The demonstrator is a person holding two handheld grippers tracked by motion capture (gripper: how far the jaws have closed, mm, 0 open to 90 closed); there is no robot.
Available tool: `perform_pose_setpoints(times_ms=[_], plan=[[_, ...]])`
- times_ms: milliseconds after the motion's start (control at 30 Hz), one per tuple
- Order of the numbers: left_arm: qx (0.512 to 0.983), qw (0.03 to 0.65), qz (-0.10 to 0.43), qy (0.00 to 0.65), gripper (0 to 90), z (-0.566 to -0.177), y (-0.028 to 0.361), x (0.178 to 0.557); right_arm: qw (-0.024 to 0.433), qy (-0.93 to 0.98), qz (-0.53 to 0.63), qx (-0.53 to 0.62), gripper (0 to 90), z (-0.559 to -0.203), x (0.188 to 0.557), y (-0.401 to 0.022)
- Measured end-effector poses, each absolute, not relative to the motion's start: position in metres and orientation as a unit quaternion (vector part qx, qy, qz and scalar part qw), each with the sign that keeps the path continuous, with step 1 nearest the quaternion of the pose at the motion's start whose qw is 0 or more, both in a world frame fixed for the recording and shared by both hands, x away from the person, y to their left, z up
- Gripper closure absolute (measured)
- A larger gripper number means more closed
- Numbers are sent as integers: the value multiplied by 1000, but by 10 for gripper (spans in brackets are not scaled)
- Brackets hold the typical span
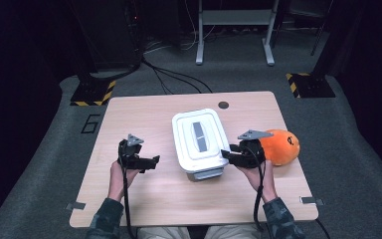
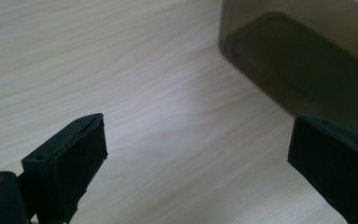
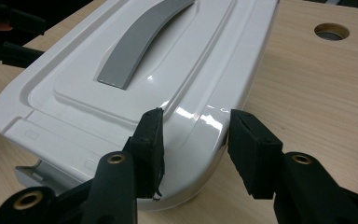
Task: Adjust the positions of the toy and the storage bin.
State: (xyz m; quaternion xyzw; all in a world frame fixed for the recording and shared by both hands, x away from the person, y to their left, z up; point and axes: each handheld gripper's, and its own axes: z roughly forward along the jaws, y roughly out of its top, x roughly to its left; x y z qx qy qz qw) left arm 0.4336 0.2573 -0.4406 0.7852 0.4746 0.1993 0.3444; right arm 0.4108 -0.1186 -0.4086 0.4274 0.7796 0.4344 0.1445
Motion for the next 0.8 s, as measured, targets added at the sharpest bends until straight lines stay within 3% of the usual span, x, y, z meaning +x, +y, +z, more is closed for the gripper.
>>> perform_pose_setpoints(times_ms=[500,800], plan=[[783,381,160,464,74,-399,229,455,141,779,441,422,547,-410,408,-111],[793,363,178,456,212,-389,207,468,144,775,443,428,556,-409,416,-108]])
